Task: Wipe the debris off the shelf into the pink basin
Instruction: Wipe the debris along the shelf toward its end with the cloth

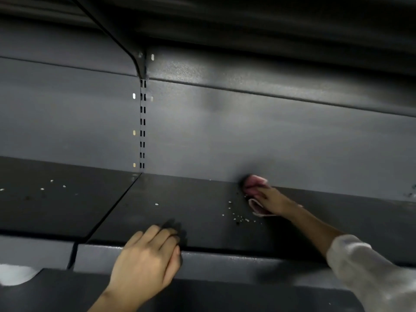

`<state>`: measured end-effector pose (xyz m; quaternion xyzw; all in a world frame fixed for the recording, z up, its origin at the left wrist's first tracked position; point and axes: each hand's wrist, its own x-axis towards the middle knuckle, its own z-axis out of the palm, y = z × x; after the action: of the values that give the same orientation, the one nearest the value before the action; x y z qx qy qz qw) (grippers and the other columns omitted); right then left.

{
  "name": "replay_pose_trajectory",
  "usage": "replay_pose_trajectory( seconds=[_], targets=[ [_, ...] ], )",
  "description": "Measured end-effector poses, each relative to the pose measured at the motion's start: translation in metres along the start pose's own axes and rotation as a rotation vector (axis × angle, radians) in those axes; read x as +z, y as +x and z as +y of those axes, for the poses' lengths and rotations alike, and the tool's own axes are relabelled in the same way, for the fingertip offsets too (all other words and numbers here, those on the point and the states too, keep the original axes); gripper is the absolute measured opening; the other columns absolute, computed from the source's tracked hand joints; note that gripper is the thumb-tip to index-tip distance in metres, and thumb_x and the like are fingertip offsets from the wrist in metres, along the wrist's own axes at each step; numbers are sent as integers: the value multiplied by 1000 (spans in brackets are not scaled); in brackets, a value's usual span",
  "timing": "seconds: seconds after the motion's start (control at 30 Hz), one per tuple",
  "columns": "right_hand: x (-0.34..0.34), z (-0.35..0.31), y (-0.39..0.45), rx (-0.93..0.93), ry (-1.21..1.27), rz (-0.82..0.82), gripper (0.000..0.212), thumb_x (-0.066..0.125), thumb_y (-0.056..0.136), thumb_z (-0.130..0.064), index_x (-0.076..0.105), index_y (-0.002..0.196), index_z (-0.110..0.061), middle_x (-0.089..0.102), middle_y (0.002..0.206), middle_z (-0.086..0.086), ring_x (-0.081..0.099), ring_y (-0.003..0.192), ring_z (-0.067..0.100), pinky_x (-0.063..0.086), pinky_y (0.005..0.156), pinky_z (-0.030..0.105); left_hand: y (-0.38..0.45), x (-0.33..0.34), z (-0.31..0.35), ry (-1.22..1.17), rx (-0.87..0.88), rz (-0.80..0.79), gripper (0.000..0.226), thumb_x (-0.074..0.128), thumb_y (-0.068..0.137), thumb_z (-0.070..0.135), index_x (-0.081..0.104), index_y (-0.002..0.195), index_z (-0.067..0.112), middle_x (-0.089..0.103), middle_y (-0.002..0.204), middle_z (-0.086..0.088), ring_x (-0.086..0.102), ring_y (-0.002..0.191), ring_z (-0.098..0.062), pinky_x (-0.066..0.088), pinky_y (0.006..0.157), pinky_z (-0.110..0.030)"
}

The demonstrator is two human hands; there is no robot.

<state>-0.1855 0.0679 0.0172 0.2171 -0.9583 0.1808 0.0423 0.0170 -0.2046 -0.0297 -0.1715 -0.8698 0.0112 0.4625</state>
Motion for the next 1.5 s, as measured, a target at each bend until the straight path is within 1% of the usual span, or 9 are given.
replay_pose_trajectory(
  seconds=[0.23, 0.4, 0.5, 0.67, 0.8, 0.97, 1.17, 1.27, 1.5],
  targets=[
    [-18, -2, -23, -50, 207, 36, 29, 43, 93, -7, 58, 118, -5, 60, 125, 15, 55, 115, 23, 37, 99, 29, 2, -6, -5, -94, 24, -18, 72, 16, 98, 31, 73, 63, 4, 74, 70, -7, 69, 61, -22, 53, 54, -24],
    [-60, 84, -57, 265, 149, 189, 35, 44, 93, -17, 55, 119, 3, 52, 131, 25, 48, 123, 32, 33, 109, 38, 0, -8, -12, -78, -5, 10, 76, 14, 99, 33, 72, 58, 3, 74, 69, -9, 70, 60, -21, 56, 53, -23],
    [-61, 113, -54, 456, -47, 179, 44, 45, 89, -35, 57, 117, -3, 58, 124, 24, 54, 113, 38, 41, 97, 38, -3, -2, -14, -45, -22, 40, 76, 15, 98, 33, 72, 57, 5, 75, 71, -9, 72, 63, -20, 54, 58, -24],
    [-28, 52, -10, 129, -78, 234, 62, 25, 95, -37, 66, 95, 9, 69, 102, 25, 65, 99, 28, 47, 81, 21, -5, 4, -13, -17, -1, 69, 72, 18, 97, 30, 73, 59, 4, 76, 76, -10, 72, 68, -21, 43, 70, -28],
    [-4, -3, -6, -2, -19, -37, 30, 41, 95, -15, 57, 120, -10, 54, 132, 12, 49, 123, 27, 29, 100, 23, -5, 3, -13, -43, -3, 53, 71, 20, 97, 30, 72, 59, 2, 75, 76, -12, 71, 68, -24, 43, 69, -30],
    [-8, -36, -17, -172, 242, 20, 29, 42, 94, -11, 58, 117, -6, 59, 127, 16, 55, 117, 27, 38, 101, 33, -6, -2, -13, -66, -33, 74, 70, 20, 97, 30, 70, 61, -1, 72, 70, -13, 48, 76, -16, 41, 68, -29],
    [-61, 65, -69, 157, 133, 161, 32, 43, 93, -5, 53, 122, -1, 51, 133, 22, 49, 123, 29, 36, 101, 30, -15, -19, -31, 41, -85, 52, 49, 33, 88, 21, 69, 62, -1, 68, 63, -11, 50, 69, -18, 37, 66, -32],
    [-49, 89, -91, 282, -34, 99, 38, 46, 92, -15, 46, 130, -12, 48, 139, 14, 44, 128, 28, 36, 105, 35, -20, -21, -40, 15, -42, 54, 68, 19, 98, 28, 70, 63, 1, 70, 66, -10, 64, 59, -26, 39, 67, -31],
    [5, -28, -78, 271, -158, 4, 43, 38, 92, -38, 41, 133, -26, 39, 145, 5, 34, 134, 27, 25, 111, 43, -27, -30, -66, -7, -35, -52, 38, 40, 77, 21, 70, 59, 4, 69, 62, -5, 65, 54, -23, 45, 56, -26]
  ],
)
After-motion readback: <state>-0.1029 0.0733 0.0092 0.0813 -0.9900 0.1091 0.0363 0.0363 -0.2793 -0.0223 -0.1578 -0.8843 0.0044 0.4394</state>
